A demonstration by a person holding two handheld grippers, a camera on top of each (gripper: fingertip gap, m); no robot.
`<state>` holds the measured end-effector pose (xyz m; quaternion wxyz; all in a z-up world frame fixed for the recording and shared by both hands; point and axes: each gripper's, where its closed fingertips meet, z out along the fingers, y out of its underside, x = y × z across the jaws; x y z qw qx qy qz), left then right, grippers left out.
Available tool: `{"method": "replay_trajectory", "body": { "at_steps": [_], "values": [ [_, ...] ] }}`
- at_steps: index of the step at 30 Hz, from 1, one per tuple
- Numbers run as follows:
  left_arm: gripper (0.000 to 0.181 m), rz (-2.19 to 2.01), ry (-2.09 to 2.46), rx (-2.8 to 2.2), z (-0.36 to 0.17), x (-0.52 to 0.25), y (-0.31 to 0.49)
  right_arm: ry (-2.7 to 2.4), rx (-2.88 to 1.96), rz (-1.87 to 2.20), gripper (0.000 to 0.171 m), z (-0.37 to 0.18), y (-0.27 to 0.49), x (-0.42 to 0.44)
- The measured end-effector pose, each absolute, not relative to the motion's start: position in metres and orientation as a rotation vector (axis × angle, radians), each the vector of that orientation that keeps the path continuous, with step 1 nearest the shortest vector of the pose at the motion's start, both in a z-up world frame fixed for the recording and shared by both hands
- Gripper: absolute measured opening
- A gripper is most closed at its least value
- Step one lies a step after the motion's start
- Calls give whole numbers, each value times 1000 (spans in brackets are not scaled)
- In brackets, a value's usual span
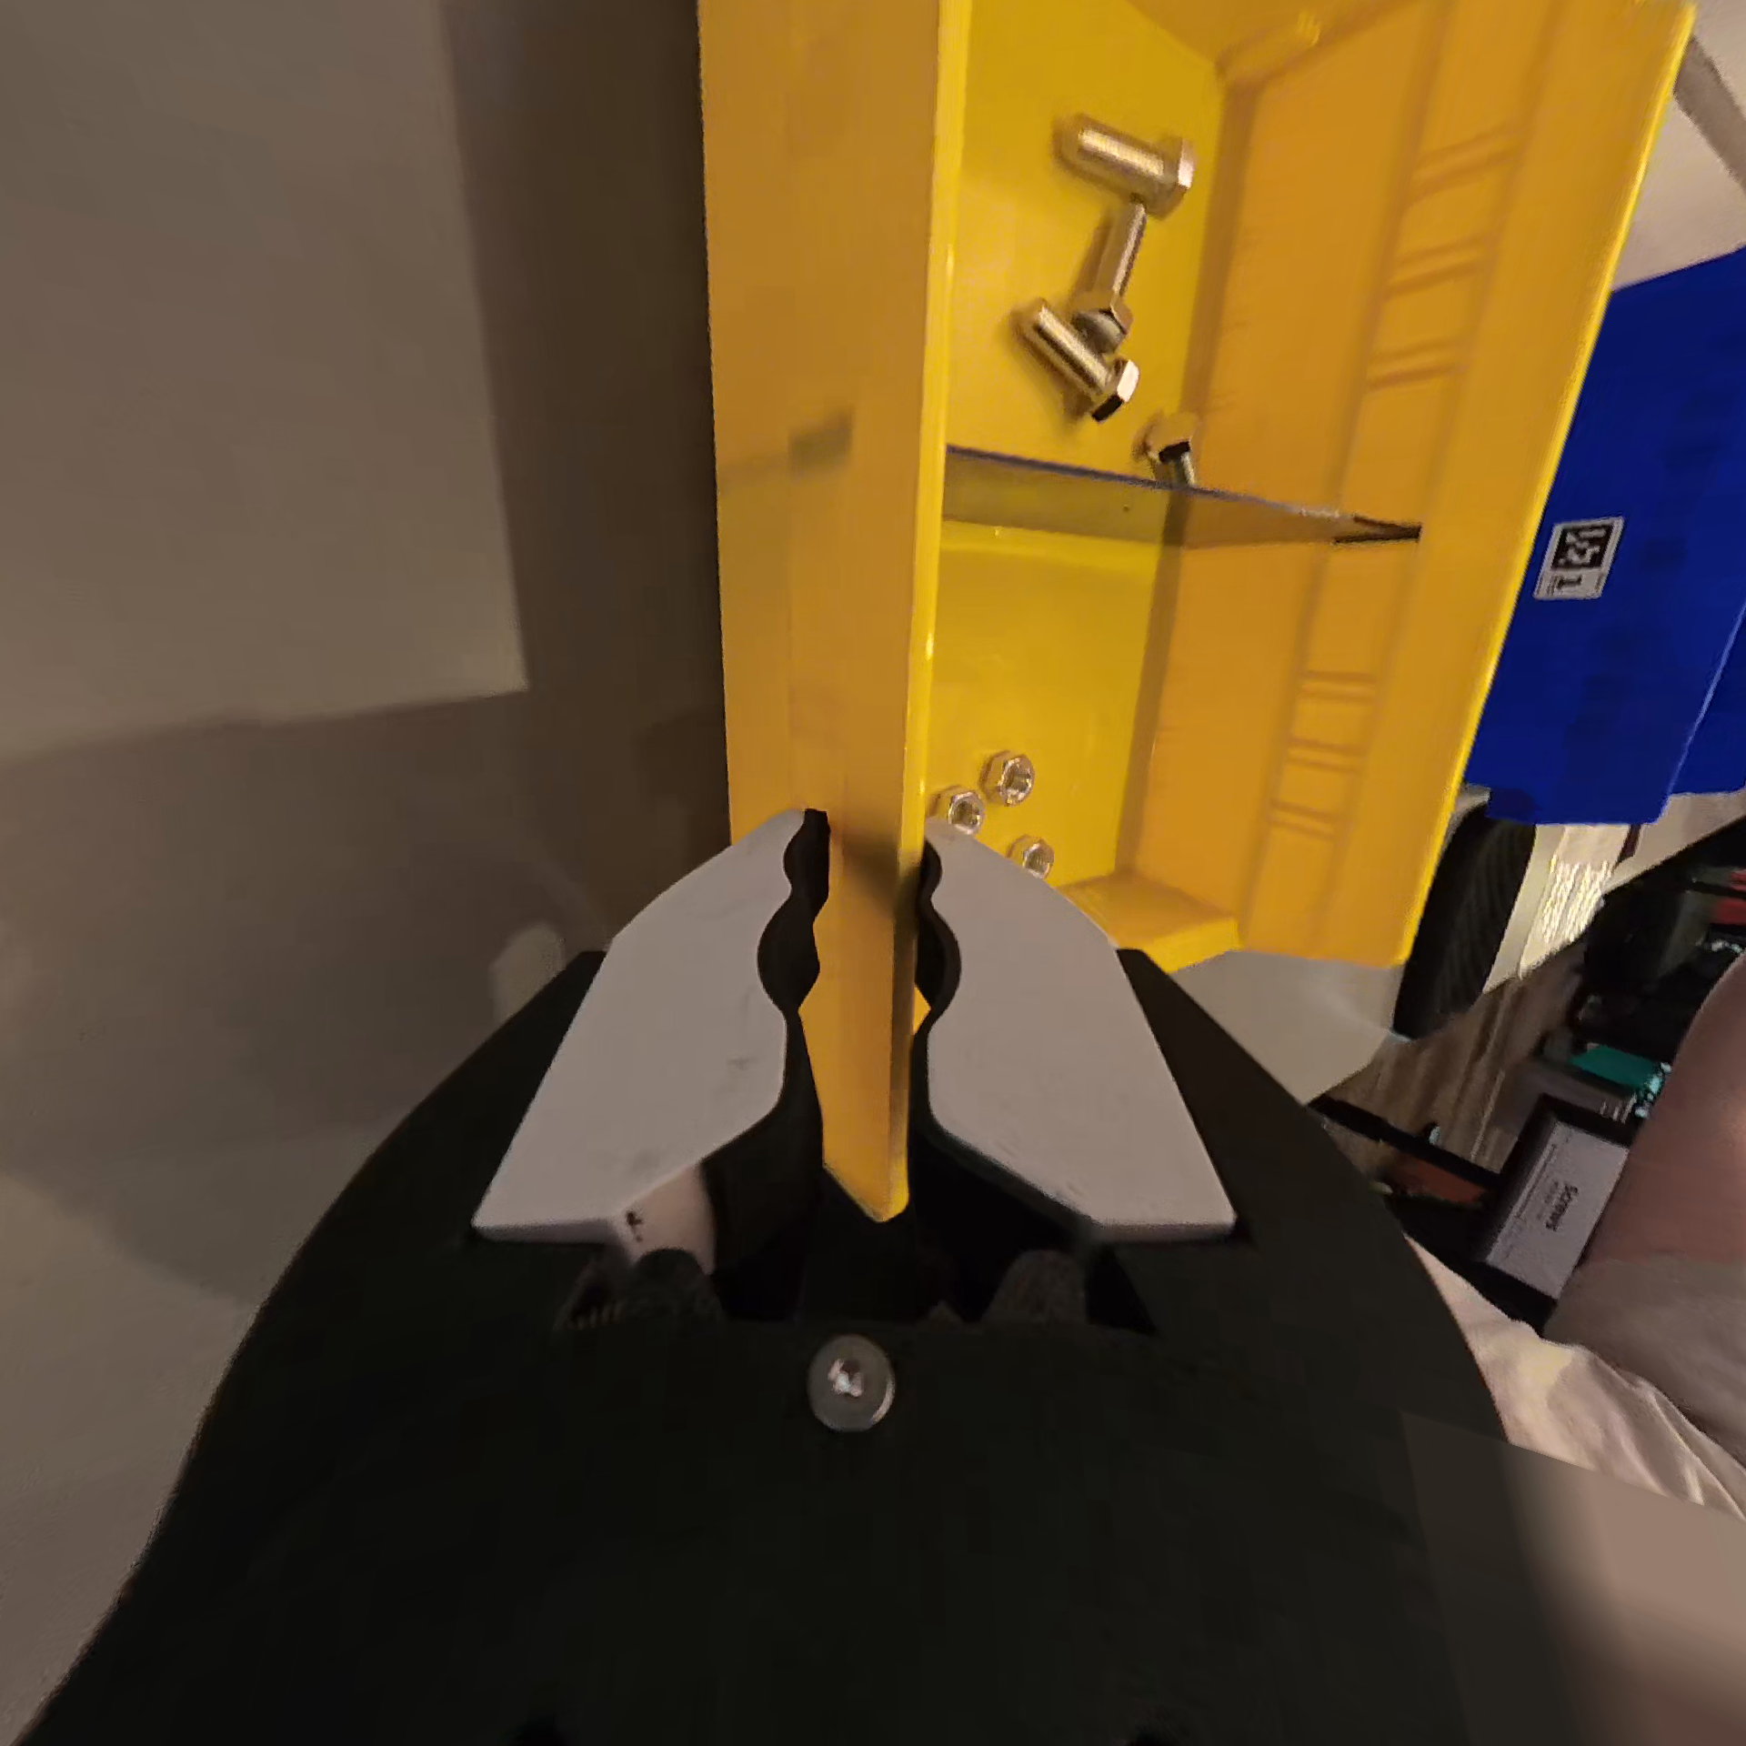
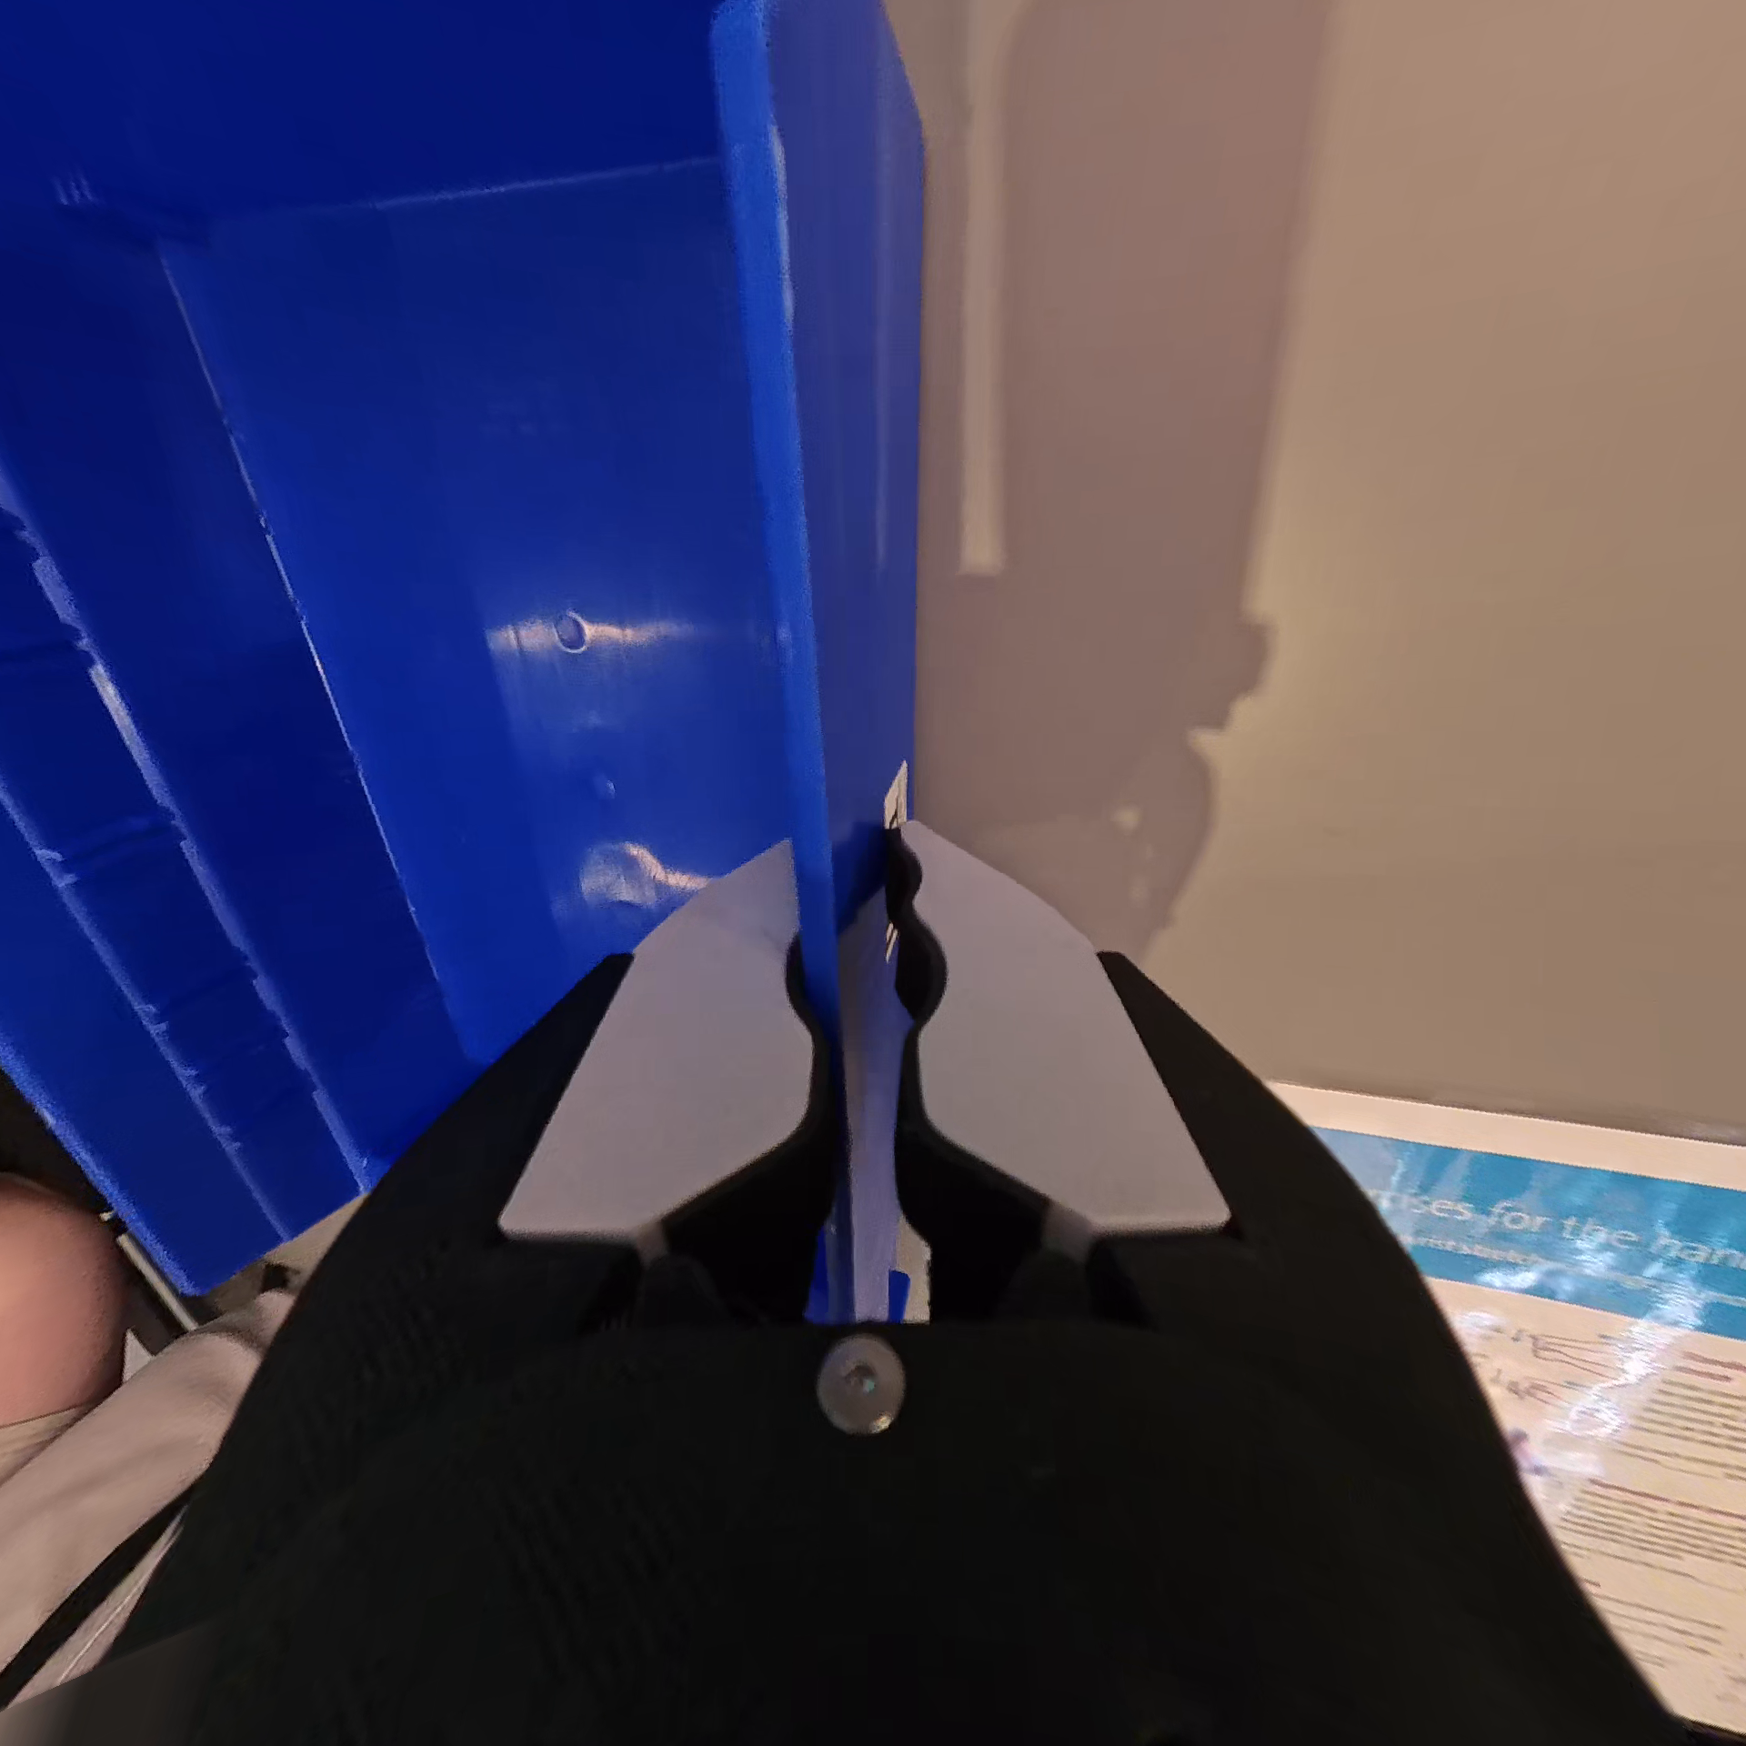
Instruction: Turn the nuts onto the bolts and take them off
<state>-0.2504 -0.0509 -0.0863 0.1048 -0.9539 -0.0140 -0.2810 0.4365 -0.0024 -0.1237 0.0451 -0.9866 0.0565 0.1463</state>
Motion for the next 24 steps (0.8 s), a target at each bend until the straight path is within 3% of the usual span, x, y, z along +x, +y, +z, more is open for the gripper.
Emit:
{"method": "replay_trajectory", "body": {
  "at_steps": [8,13,20,24],
  "values": [
    [17,-900,-15,-2817,-85,-243,-55,179,-2987,435,8,-124,-1,445],
    [9,-919,-66,-2699,-61,-252,-55,206,-2825,539,30,-103,4,443],
    [17,-685,168,-2450,11,-238,-64,84,-2198,388,39,16,32,444],
    [31,-591,513,-2480,11,-196,-77,-140,-1748,415,50,101,26,402]
  ]
}}
